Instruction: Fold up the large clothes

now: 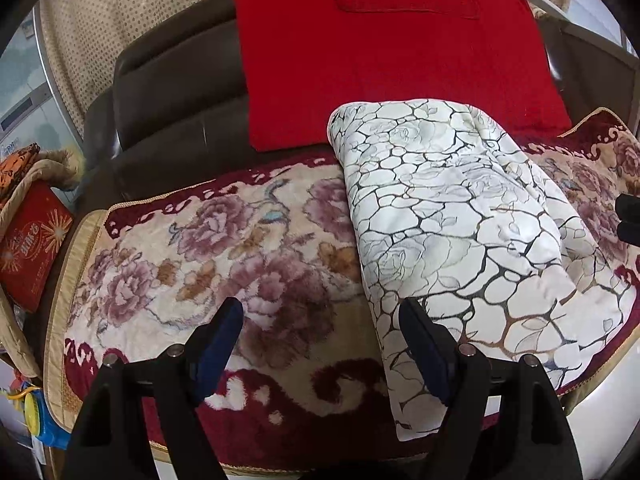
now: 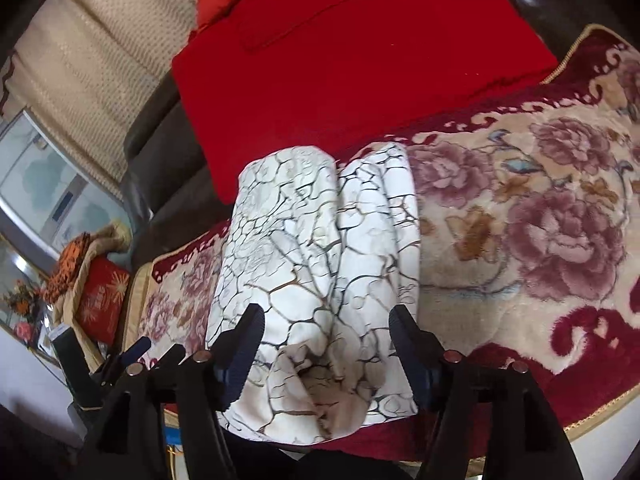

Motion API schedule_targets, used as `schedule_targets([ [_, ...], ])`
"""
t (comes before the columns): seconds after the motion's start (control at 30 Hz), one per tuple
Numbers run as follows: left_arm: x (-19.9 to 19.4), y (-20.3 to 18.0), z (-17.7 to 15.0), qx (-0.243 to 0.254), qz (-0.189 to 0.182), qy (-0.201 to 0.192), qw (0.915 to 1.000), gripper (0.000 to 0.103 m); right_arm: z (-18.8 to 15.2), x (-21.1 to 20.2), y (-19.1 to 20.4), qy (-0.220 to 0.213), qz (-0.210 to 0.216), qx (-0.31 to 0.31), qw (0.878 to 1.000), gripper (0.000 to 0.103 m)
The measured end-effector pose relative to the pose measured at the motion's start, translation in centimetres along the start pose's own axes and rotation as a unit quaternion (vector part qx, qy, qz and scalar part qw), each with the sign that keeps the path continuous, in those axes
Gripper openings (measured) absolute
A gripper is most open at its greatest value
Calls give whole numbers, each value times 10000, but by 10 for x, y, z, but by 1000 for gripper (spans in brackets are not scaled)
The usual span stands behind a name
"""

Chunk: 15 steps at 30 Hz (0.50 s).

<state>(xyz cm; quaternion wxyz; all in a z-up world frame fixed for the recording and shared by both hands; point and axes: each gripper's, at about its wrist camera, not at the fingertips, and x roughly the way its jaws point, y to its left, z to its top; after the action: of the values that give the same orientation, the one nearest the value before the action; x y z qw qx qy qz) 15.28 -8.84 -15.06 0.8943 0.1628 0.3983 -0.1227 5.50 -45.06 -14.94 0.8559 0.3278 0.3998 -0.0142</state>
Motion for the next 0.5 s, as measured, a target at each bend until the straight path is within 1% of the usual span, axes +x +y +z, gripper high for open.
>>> schedule_targets([
  [0.07,0,-1,1,26,1,-1,10000,81,1,1,-5,3,7,79,10000,70],
  [0.27,5,-5,6,124,-44,86,9999,81,4,9,-21,135,255,421,9987,70],
  [0.5,10,-12,12,257,-169,135,9994,81,4,18,-32,229,507,627,9965,71],
])
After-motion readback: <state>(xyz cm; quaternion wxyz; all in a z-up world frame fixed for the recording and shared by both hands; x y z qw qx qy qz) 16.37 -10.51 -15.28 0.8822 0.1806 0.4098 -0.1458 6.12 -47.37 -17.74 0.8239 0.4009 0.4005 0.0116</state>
